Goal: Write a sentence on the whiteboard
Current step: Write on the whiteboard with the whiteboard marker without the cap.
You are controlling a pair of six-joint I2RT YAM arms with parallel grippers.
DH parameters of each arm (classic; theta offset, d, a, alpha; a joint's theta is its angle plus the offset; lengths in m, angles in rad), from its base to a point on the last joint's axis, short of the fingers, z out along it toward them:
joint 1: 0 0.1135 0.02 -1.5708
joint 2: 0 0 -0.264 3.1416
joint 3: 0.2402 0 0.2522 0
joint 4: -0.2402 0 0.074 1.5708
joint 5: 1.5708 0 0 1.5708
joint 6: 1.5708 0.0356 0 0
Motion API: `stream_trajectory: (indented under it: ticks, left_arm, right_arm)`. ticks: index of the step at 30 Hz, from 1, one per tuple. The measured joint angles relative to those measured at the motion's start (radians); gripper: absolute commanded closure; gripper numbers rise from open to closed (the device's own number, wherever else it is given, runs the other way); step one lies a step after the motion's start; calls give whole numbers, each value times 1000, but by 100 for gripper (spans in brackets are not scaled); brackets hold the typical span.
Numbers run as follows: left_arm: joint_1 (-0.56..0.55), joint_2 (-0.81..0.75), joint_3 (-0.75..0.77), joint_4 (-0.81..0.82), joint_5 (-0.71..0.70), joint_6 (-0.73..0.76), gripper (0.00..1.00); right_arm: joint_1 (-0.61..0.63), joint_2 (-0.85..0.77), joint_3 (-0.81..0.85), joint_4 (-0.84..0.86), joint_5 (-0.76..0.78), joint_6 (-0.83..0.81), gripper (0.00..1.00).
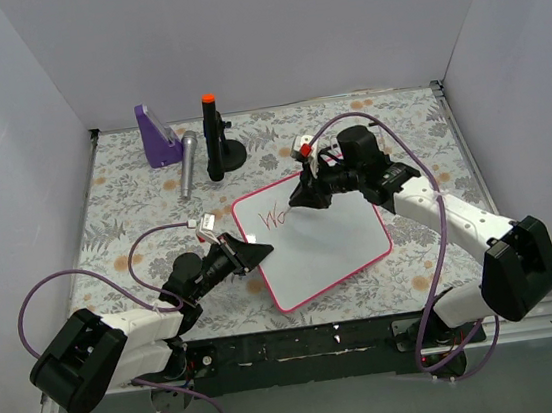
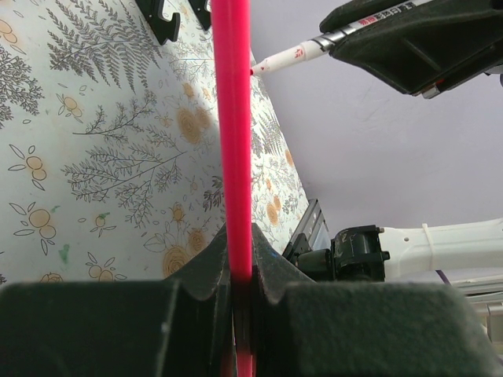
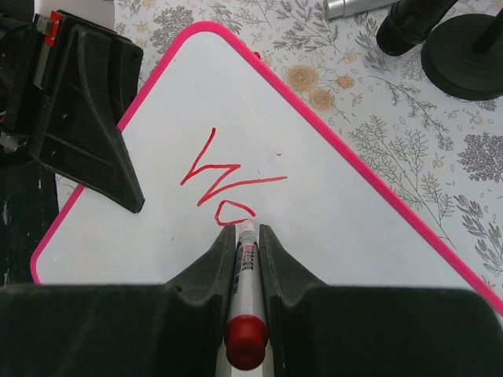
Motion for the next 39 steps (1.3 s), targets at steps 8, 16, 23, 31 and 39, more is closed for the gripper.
stream_trajectory:
  ticks: [8,16,23,31,39]
  left_arm:
    - [0,0,0,0,0,-1,100]
    - [0,0,0,0,0,0,100]
    - [0,0,0,0,0,0,100]
    - [0,0,0,-3,-1,-3,100]
    - [0,0,0,-4,-1,-3,100]
  right_arm:
    - [-7,13,14,2,2,1,99]
    - [-7,13,14,2,-6,1,99]
    - [-7,13,14,2,-11,-3,99]
    - [-8,6,-13,2,-45,-21,99]
    - [-8,-12,-36,-10,-53,-27,99]
